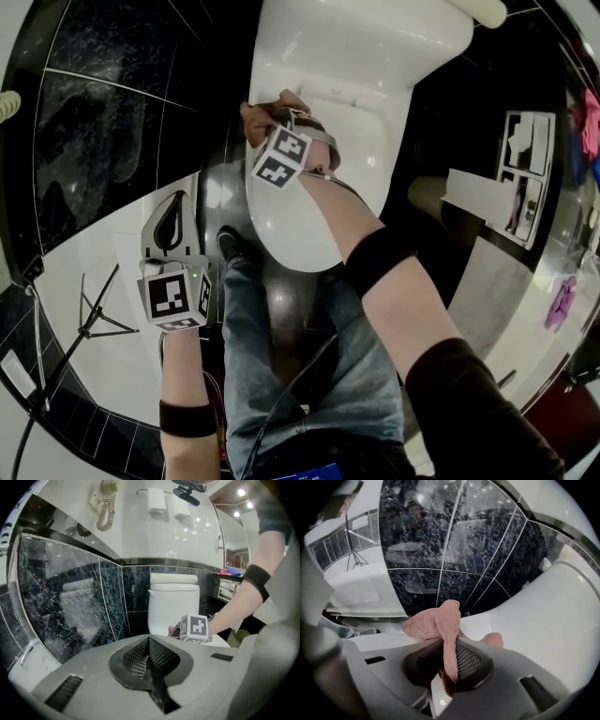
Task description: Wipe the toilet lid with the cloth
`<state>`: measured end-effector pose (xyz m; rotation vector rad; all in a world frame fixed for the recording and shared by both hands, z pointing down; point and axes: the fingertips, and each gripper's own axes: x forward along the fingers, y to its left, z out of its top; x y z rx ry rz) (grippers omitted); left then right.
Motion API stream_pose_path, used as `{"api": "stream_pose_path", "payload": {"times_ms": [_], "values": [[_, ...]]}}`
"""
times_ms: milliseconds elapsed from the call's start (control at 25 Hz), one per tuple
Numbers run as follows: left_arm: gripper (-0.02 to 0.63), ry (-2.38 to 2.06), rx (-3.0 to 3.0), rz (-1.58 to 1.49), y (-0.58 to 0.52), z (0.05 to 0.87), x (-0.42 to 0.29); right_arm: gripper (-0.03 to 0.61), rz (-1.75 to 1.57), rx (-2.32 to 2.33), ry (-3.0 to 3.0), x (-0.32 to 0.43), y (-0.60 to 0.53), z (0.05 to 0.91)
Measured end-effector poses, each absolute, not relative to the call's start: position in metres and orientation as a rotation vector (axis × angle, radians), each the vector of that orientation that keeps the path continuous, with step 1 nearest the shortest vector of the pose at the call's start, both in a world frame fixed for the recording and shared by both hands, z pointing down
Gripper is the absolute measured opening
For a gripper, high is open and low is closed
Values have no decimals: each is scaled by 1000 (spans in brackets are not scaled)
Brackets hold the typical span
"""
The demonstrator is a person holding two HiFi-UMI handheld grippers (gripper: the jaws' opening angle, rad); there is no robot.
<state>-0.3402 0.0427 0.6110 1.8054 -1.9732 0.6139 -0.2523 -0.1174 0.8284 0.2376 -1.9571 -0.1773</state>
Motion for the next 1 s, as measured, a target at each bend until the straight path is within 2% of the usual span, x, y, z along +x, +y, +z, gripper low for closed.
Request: {"api": "stream_pose_path", "payload": {"times_ms": [360, 720, 1000], "values": [[3, -2013, 1794, 608, 51, 596, -317, 69, -200, 60, -2039, -246, -14, 827], [3, -2078, 1743, 617, 96, 551, -276, 71, -297, -124, -2003, -196, 91, 831], [3, -1998, 1864, 605, 130, 553, -235, 71, -358, -121, -1982, -156, 157, 830]]}}
